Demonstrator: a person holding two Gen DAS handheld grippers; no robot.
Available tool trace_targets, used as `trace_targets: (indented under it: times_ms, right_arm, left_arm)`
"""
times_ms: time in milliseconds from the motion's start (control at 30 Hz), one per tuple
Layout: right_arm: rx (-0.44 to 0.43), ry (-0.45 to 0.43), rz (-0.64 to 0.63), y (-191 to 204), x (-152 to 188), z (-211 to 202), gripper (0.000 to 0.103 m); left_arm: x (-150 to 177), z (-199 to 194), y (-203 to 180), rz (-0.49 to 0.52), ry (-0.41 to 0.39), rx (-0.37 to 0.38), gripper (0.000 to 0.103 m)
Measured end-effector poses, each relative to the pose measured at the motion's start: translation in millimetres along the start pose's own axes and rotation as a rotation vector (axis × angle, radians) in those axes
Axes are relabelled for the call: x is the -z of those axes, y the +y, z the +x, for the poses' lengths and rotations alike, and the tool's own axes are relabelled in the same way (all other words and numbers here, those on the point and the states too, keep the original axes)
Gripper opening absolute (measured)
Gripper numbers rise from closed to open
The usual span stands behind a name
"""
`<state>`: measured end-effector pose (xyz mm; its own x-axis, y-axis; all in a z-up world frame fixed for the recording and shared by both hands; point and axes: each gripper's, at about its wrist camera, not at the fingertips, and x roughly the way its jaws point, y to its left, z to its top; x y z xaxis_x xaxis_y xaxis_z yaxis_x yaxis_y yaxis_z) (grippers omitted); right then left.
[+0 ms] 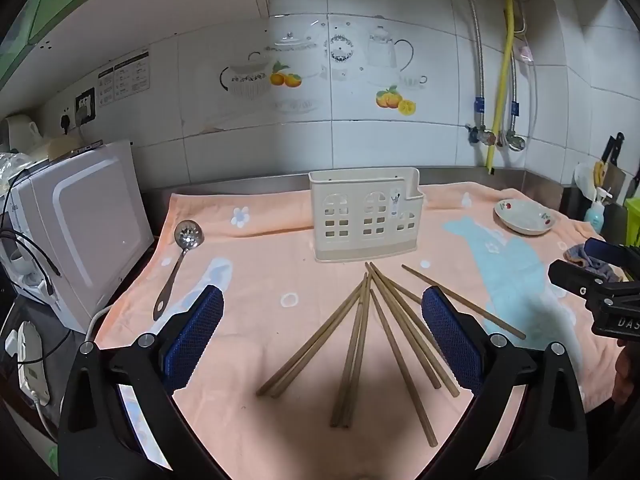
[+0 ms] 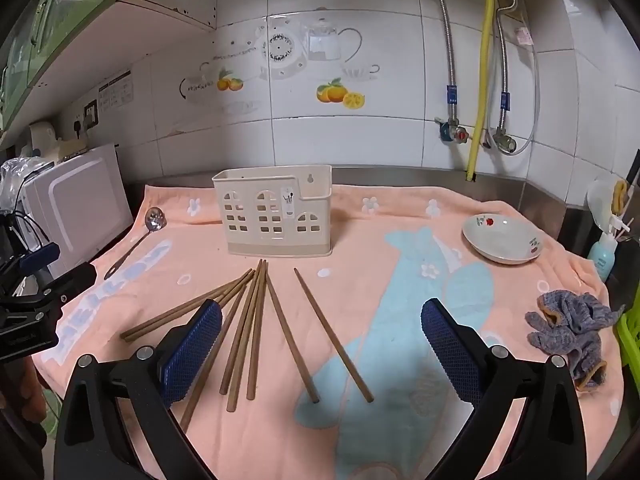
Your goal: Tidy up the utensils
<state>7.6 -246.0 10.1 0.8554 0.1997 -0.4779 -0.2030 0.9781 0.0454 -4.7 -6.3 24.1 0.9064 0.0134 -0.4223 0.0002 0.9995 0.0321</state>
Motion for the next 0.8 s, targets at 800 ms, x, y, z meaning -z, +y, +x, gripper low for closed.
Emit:
trace_targets:
  times_ms: [800]
  right_arm:
    - [-0.001, -0.011, -0.008, 4.8, -0.1, -3.3, 0.097]
  left_arm:
    - [11.9, -5.0, 4.2, 0.003, -0.025, 0.007, 0.098]
